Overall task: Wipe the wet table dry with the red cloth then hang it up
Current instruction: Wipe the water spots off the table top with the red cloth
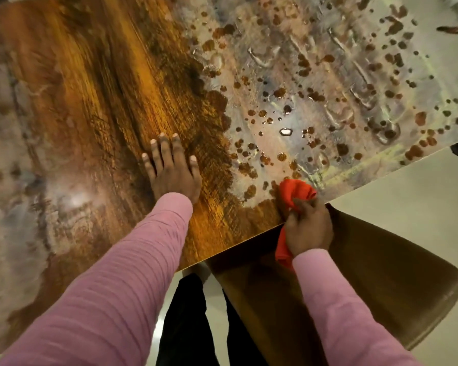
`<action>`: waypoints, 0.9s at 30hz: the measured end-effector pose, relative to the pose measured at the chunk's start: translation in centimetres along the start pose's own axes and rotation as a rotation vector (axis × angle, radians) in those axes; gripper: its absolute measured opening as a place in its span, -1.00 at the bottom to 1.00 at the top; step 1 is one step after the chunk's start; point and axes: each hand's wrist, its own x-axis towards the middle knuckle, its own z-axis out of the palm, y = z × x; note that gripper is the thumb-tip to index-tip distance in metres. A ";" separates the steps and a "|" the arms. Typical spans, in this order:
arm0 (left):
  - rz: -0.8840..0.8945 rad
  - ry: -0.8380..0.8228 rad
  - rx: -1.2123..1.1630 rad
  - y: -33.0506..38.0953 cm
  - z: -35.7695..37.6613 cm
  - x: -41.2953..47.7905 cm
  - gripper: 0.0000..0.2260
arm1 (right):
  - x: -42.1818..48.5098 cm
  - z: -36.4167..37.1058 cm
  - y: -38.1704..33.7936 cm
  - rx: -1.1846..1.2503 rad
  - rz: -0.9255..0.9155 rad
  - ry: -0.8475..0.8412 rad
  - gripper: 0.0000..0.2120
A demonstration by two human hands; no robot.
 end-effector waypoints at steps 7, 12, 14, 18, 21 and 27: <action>-0.087 -0.035 0.122 0.3 1.9 0.2 -0.38 | -2.6 0.9 -1.7 0.025 -0.637 -0.195 -0.70; -0.088 -0.003 0.116 0.2 2.3 0.3 -0.38 | 3.9 0.4 -0.7 0.104 -0.101 -0.047 -0.73; -0.089 -0.008 0.109 0.2 2.3 0.3 -0.39 | 3.3 1.1 -2.2 0.182 -0.010 -0.021 -0.74; -0.091 -0.002 0.104 0.5 2.0 0.2 -0.40 | -2.0 2.0 -5.3 0.207 -0.312 -0.143 -0.72; -0.097 -0.002 0.094 0.5 1.8 0.2 -0.40 | -2.4 2.0 -5.5 0.128 -0.589 -0.218 -0.72; -0.099 -0.028 0.106 0.5 1.8 0.1 -0.40 | 4.3 0.6 -4.0 0.058 -0.260 -0.058 -0.73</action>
